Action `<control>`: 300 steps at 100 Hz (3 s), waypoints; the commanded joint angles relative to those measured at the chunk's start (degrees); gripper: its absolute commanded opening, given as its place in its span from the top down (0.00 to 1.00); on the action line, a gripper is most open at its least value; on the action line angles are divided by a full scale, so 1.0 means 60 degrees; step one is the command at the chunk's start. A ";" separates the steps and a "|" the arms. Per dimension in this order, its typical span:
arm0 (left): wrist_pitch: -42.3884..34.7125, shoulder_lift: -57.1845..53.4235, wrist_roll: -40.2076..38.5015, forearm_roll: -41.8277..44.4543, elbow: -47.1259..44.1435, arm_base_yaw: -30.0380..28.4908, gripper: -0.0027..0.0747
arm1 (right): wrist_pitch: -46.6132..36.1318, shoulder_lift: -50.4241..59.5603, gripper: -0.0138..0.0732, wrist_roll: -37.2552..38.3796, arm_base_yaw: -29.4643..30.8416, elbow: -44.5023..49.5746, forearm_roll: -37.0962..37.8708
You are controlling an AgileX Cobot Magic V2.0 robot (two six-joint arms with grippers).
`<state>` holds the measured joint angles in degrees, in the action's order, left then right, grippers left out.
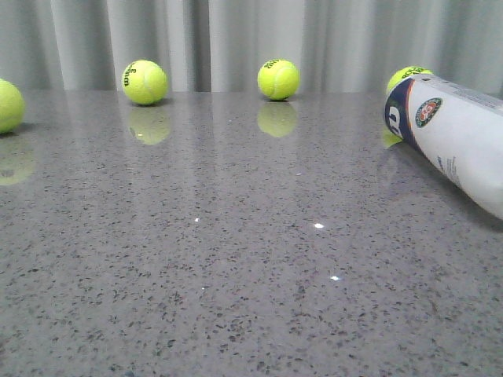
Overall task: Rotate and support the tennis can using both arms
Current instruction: 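Lower the right gripper over the white-and-blue tennis ball can, then grasp the can with the right gripper and carry it toward the table center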
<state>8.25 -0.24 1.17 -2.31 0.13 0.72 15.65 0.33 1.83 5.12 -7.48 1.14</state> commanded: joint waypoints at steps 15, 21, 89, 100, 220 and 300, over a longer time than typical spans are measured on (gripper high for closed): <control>-0.0740 -0.0381 -0.0044 -0.0007 -0.0447 0.0085 0.99 | 0.2478 -0.1596 0.92 -0.0005 0.0023 -0.2778 -0.0052; -0.0740 -0.0381 -0.0044 -0.0007 -0.0447 0.0085 0.99 | 0.3052 -0.2107 0.92 -0.0005 0.0016 -0.3362 -0.0052; -0.0740 -0.0381 -0.0044 -0.0007 -0.0447 0.0085 0.99 | 0.5460 -0.7519 0.11 -0.0036 -0.0281 -0.7169 -0.0524; -0.0740 -0.0381 -0.0044 -0.0007 -0.0447 0.0085 0.99 | 0.5999 -0.8354 0.12 -0.0006 -0.0870 -0.7965 -0.0555; -0.0740 -0.0381 -0.0044 -0.0007 -0.0447 0.0085 0.99 | 0.6815 -1.4670 0.40 0.0729 -0.1896 -1.0895 -0.1937; -0.0740 -0.0381 -0.0044 -0.0007 -0.0447 0.0085 0.99 | 0.8029 -1.5387 0.48 -0.6702 -0.5524 -1.4120 -0.1711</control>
<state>8.25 -0.24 1.17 -2.31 0.13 0.72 63.35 -93.15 -28.02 -25.73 -89.78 -8.72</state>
